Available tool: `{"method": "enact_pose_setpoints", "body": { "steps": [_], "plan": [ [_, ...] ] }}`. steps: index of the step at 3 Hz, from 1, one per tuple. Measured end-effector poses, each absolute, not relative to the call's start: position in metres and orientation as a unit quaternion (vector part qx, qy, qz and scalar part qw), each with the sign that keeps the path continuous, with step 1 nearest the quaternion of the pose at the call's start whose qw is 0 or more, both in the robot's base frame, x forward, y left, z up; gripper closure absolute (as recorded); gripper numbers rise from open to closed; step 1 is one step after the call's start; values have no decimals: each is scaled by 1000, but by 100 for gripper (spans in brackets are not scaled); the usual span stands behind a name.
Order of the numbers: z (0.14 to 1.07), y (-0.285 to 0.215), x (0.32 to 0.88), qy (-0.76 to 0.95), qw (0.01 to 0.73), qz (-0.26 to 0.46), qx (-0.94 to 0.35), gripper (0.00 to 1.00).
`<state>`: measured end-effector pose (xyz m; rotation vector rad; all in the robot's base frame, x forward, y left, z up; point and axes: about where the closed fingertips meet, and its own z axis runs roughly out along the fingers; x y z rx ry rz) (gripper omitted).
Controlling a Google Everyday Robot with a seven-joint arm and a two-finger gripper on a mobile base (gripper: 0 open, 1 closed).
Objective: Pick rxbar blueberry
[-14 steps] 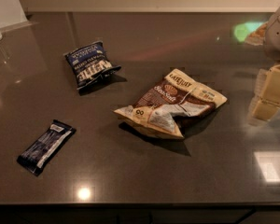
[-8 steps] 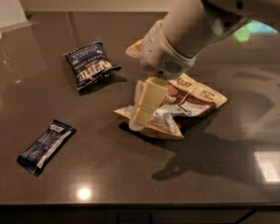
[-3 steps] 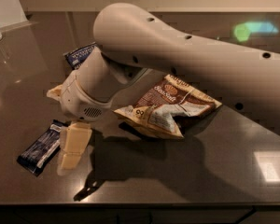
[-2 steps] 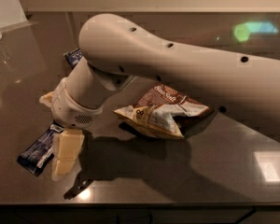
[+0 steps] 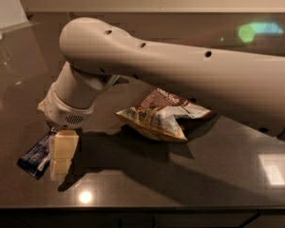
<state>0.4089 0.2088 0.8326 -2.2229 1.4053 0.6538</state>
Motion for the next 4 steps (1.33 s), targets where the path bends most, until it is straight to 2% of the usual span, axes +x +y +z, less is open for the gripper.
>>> {"method": "enact_pose_setpoints", "body": {
  "steps": [1, 4],
  "plan": [
    [826, 210, 413, 503, 189, 237, -809, 16],
    [834, 201, 424, 509, 197, 245, -801, 86]
  ]
}}
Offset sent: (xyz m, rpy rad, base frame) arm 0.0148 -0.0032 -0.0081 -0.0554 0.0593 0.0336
